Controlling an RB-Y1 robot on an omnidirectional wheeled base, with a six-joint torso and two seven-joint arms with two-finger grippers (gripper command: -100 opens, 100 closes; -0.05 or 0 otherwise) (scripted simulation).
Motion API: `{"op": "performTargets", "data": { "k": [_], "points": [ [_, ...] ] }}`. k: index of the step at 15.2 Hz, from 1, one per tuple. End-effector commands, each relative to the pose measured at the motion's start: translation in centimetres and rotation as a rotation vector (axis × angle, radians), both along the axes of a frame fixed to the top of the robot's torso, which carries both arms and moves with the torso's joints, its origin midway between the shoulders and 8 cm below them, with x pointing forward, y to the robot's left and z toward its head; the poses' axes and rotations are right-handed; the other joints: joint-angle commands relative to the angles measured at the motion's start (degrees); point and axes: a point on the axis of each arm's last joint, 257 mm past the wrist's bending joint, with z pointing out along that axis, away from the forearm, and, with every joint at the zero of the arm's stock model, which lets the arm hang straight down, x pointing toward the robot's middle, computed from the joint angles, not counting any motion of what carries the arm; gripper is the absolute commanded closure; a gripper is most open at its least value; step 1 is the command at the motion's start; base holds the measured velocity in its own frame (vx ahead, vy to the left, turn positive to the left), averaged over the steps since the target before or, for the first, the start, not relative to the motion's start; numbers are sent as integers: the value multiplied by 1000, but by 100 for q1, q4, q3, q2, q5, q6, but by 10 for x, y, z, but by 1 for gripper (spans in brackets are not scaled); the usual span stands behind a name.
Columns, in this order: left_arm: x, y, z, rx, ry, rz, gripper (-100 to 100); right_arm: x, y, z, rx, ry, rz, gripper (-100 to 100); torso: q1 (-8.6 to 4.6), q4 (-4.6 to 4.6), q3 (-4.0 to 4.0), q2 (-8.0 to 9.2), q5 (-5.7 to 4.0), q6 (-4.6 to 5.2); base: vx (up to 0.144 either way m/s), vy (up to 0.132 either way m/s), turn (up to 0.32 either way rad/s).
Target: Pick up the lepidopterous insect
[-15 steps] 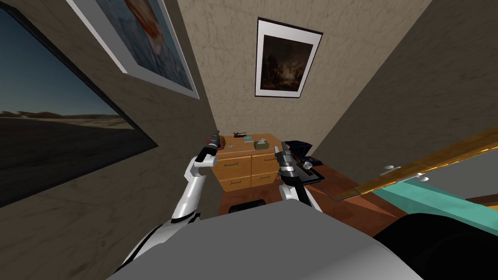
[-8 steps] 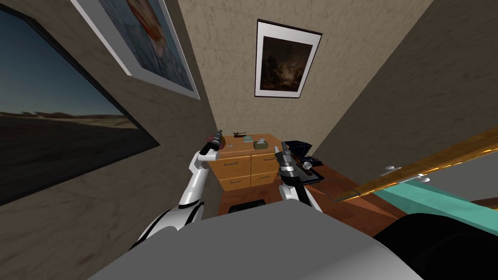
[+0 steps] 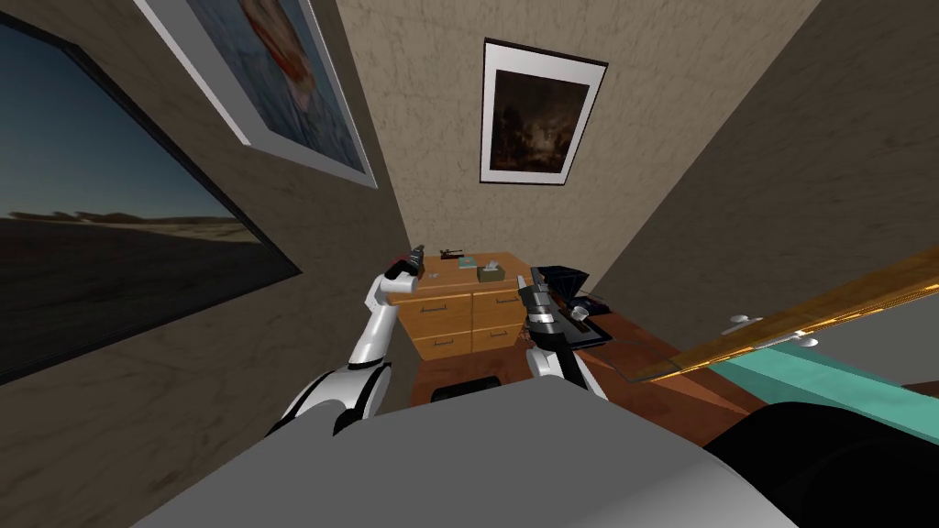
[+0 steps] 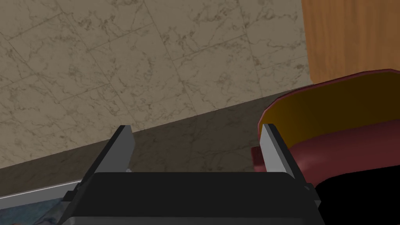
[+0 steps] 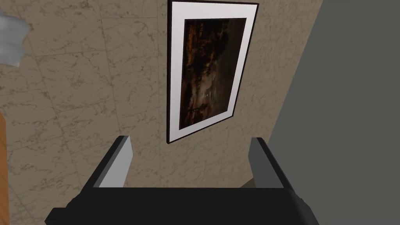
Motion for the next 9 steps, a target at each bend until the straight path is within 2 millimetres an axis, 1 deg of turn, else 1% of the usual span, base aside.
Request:
{"op": "performTargets", "data": {
  "k": [1,2,3,6,7,9],
  "points": [
    [4,0,-9,6,47,5,-100,0,0,0,0,0,0,0,0,0,0,0,0,0,6,-28,12],
    [4,0,-9,6,47,5,-100,0,0,0,0,0,0,0,1,0,0,0,0,0,3,-18,0],
    [13,-5,-11,17,86,3,-100,0,0,0,0,0,0,0,3,0,0,1,1,-1,5,-27,27],
    [15,-4,-19,18,123,8,-100,0,0,0,0,0,0,0,0,-1,-2,-2,0,0,10,-26,14],
    [24,-9,-21,29,159,5,-100,0,0,0,0,0,0,0,3,-1,-1,-1,1,-1,17,-23,26],
    [24,-8,-29,31,196,11,-100,0,0,0,0,0,0,0,1,-1,-3,-6,0,0,18,-30,22]
  ]
}}
